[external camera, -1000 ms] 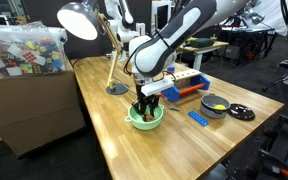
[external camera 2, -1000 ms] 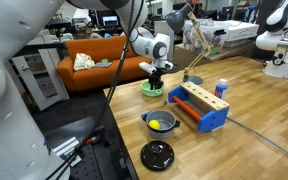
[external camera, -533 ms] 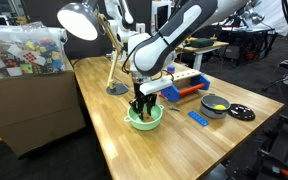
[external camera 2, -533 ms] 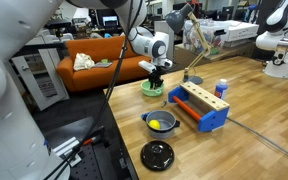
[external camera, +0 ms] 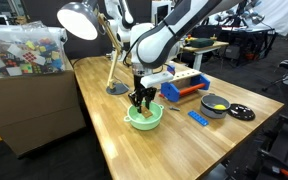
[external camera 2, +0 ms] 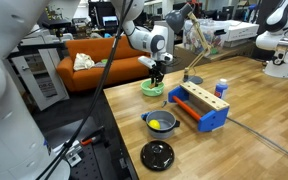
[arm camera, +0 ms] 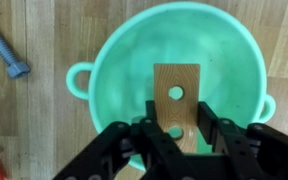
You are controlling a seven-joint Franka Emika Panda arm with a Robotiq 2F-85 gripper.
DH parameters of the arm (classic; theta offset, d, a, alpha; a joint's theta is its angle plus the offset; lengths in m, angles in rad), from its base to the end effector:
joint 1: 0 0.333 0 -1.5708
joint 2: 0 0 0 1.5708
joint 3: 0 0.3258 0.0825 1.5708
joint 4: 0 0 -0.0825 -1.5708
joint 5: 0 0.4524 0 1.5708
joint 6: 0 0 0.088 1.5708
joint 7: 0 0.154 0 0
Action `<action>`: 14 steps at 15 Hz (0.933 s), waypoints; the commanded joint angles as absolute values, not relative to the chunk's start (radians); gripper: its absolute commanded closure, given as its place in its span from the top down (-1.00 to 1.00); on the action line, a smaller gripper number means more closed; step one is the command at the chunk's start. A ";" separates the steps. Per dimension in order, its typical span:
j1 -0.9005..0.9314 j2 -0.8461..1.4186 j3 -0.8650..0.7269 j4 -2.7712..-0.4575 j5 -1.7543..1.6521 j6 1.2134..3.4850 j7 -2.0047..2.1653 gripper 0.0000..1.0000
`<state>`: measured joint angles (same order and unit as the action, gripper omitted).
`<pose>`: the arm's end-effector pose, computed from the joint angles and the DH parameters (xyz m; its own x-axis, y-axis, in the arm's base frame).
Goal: Remove the wooden block from the light-green bowl
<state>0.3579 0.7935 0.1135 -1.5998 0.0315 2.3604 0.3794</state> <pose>0.6626 0.3349 0.0738 0.9970 0.0395 -0.0672 0.0338 -0.9960 -0.0832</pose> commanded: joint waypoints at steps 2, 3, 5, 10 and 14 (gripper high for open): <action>0.357 0.658 0.110 -1.772 0.030 2.485 0.363 -0.63; 0.358 0.633 0.109 -1.804 0.029 2.505 0.366 -0.63; 0.358 0.586 0.111 -1.866 0.031 2.538 0.370 -0.63; 0.363 0.487 0.097 -2.008 0.026 2.554 0.413 -0.63; 0.359 0.408 0.078 -2.128 0.026 2.557 0.477 -0.63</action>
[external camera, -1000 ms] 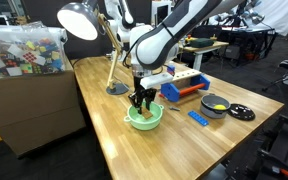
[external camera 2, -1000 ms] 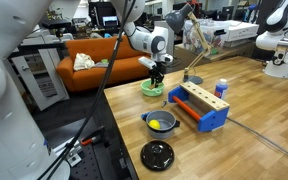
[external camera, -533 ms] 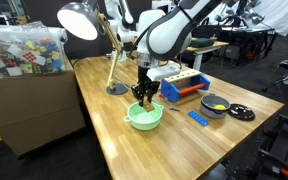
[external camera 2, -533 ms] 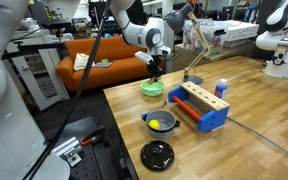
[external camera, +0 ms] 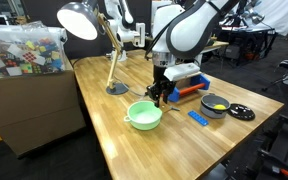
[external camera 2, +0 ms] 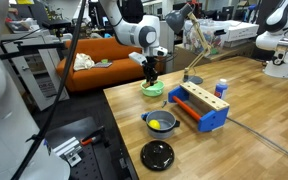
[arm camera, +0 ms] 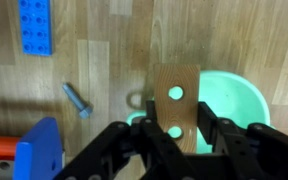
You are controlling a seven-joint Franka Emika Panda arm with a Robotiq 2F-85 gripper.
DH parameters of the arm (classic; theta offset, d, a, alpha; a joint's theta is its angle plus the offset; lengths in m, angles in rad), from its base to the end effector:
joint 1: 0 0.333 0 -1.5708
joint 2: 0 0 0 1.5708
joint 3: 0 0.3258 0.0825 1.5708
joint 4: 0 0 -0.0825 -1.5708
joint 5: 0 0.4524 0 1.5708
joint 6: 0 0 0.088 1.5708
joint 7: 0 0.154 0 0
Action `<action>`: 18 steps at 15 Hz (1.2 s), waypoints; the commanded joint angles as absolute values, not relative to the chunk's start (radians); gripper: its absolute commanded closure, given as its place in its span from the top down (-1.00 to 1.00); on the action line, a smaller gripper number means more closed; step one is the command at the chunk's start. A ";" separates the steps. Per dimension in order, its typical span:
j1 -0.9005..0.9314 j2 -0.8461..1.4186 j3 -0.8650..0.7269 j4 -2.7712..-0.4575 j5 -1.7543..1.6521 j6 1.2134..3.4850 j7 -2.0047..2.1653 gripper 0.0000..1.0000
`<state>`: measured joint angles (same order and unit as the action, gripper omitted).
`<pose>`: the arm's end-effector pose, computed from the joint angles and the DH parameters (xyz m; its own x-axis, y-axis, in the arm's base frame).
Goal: Remove the wooden block from the light-green bowl
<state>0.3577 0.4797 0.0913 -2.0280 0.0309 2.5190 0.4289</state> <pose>0.5826 0.2841 0.1166 0.9998 -0.0150 -0.0145 -0.0158 -0.9981 -0.0598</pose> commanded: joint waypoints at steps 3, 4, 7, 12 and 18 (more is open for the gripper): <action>0.351 0.369 0.075 -2.205 0.039 2.558 0.522 -0.63; 0.348 0.364 0.077 -2.227 0.047 2.556 0.538 -0.63; 0.351 0.367 0.077 -2.273 0.053 2.550 0.603 -0.63; 0.297 0.406 0.158 -2.290 0.246 2.584 0.571 -0.63; 0.289 0.456 0.177 -2.289 0.437 2.689 0.607 -0.63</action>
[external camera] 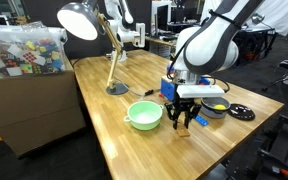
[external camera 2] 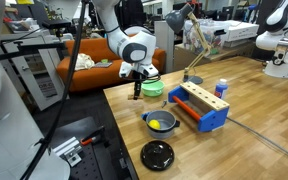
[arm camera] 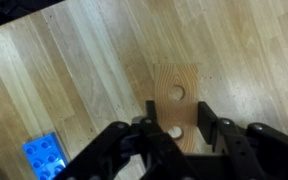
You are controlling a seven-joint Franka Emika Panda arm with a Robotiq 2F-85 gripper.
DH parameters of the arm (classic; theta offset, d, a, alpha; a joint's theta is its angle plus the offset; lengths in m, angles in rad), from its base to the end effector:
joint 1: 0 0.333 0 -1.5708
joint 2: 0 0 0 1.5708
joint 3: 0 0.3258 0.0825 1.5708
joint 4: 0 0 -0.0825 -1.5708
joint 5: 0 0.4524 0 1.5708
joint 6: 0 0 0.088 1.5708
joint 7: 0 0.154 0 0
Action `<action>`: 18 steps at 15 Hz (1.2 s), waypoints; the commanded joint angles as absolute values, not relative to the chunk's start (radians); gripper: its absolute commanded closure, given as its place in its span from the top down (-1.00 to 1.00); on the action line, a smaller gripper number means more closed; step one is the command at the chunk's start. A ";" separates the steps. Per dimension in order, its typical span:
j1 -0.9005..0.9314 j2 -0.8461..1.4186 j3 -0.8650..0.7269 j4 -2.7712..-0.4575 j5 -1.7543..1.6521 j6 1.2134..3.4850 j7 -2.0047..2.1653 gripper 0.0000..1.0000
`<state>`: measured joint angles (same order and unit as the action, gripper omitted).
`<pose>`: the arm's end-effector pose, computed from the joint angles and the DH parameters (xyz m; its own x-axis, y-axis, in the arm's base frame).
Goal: Remove the wooden block from the light-green bowl
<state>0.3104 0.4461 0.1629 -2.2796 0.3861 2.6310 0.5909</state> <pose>0.4829 0.2591 0.0526 0.8686 -0.4353 -0.2366 -0.4681 -0.8775 -0.1043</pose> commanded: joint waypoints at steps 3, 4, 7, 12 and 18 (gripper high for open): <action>0.311 0.472 0.145 -2.289 0.417 2.706 0.679 -0.63; 0.311 0.476 0.142 -2.285 0.412 2.699 0.695 -0.63; 0.305 0.482 0.149 -2.279 0.411 2.689 0.709 0.41; 0.267 0.470 0.201 -2.272 0.443 2.684 0.638 0.98; 0.277 0.462 0.222 -2.262 0.447 2.675 0.588 1.00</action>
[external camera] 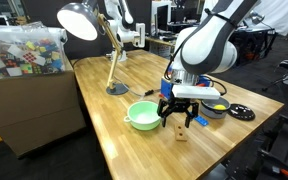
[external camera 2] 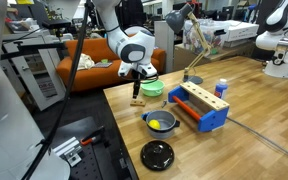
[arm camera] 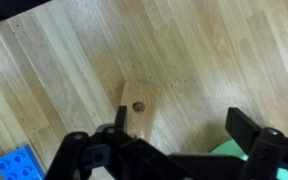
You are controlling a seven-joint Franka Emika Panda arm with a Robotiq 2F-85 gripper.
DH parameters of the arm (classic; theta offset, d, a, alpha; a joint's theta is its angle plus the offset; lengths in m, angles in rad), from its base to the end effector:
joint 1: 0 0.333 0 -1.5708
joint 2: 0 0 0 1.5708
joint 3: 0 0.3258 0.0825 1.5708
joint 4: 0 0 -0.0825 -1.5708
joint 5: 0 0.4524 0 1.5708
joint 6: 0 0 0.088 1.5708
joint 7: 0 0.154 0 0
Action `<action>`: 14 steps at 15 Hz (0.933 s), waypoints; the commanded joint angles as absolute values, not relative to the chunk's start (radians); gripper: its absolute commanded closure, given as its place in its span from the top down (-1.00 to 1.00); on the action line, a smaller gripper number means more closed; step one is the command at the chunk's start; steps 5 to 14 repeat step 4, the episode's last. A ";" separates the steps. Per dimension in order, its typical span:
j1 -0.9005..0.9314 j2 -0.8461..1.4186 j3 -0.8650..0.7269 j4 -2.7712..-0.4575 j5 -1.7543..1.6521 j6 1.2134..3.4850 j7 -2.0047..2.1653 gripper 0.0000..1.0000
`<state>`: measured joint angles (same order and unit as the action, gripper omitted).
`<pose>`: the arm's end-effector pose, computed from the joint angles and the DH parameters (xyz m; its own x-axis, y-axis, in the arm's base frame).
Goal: Remove the wooden block from the light-green bowl
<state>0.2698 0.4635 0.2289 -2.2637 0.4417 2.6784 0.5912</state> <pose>0.4866 0.2775 0.0550 0.8535 -0.4616 -0.2419 -0.5042 -0.8488 -0.1592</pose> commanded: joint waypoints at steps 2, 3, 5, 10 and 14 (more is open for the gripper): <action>0.271 0.462 0.222 -2.263 0.447 2.674 0.580 1.00; 0.270 0.462 0.222 -2.263 0.448 2.674 0.579 1.00; 0.271 0.462 0.222 -2.263 0.448 2.674 0.579 1.00; 0.271 0.462 0.222 -2.263 0.448 2.674 0.579 1.00; 0.271 0.462 0.222 -2.263 0.448 2.674 0.579 1.00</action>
